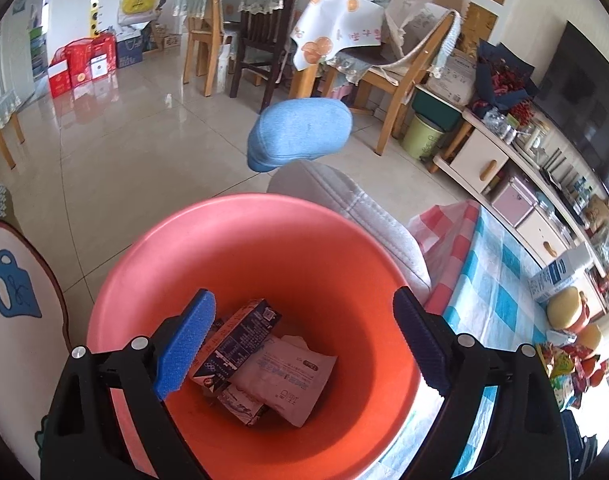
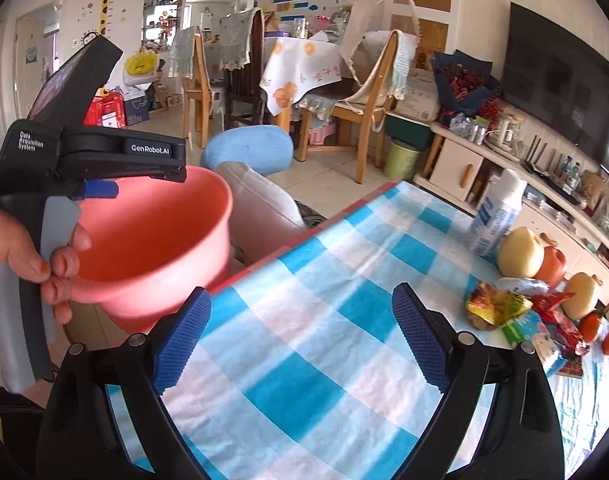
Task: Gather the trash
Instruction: 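Move both open tools back over the table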
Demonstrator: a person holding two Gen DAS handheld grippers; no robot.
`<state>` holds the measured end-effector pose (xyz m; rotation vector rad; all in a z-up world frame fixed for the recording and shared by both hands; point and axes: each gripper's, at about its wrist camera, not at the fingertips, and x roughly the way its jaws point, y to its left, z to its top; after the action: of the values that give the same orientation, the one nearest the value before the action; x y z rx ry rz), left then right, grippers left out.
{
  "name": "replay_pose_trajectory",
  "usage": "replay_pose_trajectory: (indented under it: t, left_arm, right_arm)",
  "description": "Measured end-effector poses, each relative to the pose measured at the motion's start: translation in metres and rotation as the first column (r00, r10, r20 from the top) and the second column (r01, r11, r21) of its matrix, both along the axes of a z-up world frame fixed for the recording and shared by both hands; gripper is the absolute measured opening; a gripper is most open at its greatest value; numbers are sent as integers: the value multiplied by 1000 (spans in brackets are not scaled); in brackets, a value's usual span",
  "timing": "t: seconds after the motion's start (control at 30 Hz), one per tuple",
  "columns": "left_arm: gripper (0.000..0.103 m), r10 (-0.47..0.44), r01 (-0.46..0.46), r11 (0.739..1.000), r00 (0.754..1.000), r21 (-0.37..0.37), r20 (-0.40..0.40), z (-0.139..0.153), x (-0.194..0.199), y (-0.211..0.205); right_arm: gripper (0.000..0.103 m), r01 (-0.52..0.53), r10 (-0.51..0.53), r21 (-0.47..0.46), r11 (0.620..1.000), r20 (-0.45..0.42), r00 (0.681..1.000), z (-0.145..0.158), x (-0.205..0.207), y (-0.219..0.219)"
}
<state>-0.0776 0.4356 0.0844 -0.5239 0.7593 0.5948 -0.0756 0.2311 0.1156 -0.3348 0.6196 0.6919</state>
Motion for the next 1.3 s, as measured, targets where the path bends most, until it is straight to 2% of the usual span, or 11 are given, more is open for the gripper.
replay_pose_trajectory:
  t: [0.3,0.53,0.8,1.3]
  left_arm:
    - [90,-109,108,993,994,48,24,6,10,-35]
    - [90,-198,193,978,979,82,57,10,17,-69]
    - [90,-302,291,946,951,143,64,11,23,-110]
    - [90,-445,431,885,894,173,48,-2,2,-176]
  right_arm:
    - [92,79,-79,17,997,12,997,-3,-3,-58]
    - [92,128,-129,10,992,33,991,-6,-5,-102]
    - [92,196,-198,55,979,30,980,-8,-9,-148]
    - [92,266,-272,115,957,45,961,0,-7,-203]
